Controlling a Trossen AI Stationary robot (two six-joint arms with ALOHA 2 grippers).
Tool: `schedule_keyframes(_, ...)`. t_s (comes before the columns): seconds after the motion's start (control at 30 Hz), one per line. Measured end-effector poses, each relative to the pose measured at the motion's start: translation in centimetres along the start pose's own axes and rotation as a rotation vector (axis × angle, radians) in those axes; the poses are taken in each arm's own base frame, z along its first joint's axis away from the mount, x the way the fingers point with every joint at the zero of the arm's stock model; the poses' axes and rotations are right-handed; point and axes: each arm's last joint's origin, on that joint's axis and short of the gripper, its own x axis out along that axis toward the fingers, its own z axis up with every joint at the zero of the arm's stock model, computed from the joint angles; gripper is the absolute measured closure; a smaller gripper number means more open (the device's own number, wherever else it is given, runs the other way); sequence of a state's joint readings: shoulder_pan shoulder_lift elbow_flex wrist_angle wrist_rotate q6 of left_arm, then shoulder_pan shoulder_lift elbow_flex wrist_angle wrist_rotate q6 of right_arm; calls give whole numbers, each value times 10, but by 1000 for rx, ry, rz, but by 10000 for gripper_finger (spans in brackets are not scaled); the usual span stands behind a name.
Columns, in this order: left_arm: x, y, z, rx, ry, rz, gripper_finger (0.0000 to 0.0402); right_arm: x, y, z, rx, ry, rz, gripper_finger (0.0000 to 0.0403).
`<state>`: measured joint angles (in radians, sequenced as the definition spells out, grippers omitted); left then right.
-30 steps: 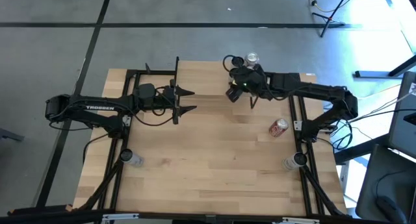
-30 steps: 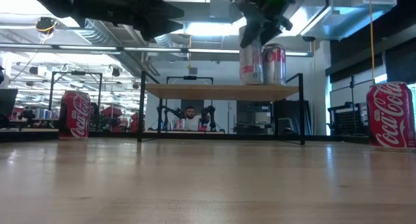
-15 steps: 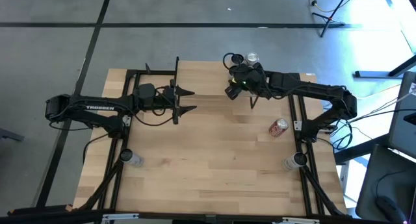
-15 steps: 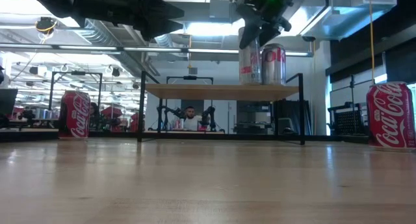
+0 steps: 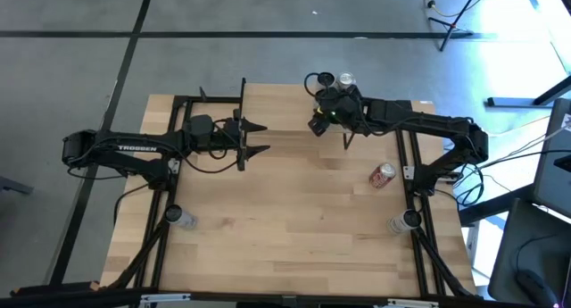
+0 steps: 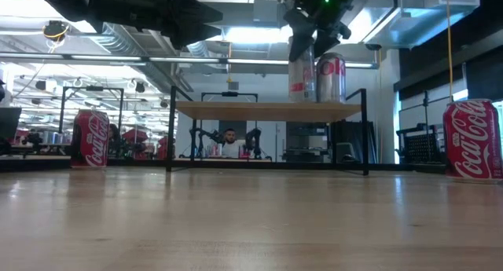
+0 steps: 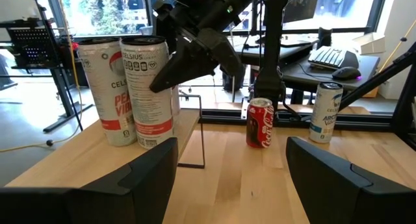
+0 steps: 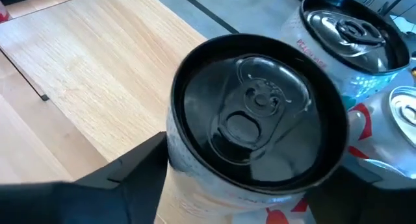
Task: Place canned beverage on shelf
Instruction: Put the white-pink soda can on the shelf aligned with the other white-pink soda can, then put the left black-red soda can on the shelf
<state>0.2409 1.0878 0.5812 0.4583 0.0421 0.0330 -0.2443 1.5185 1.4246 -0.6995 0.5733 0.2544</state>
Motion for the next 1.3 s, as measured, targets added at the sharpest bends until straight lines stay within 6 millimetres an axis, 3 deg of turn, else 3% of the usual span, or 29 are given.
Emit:
schedule_keyframes(0.23,0,0,0,-1,0,0,132,-1,0,1,-23,-9,-18,64)
schedule_keyframes(0.53,0,0,1,-4,-6,0,132,-21,-7,19,-51,-10,41,65)
schedule_keyframes(0.67,0,0,0,-5,-2,-2,132,-47,-8,24,-88,-17,81,66)
schedule_keyframes(0.9,0,-3,-3,-32,31,-8,132,-115,-24,17,-94,-132,181,66)
schedule_keyframes(1.0,0,-3,-4,-55,47,5,132,-136,-33,7,-113,-138,209,66)
schedule_keyframes(1.1,-1,-8,-9,14,104,138,132,-146,-30,-11,-154,-167,231,66)
schedule_keyframes(1.3,-3,-20,14,87,310,424,132,-130,-2,-54,-244,-249,282,66)
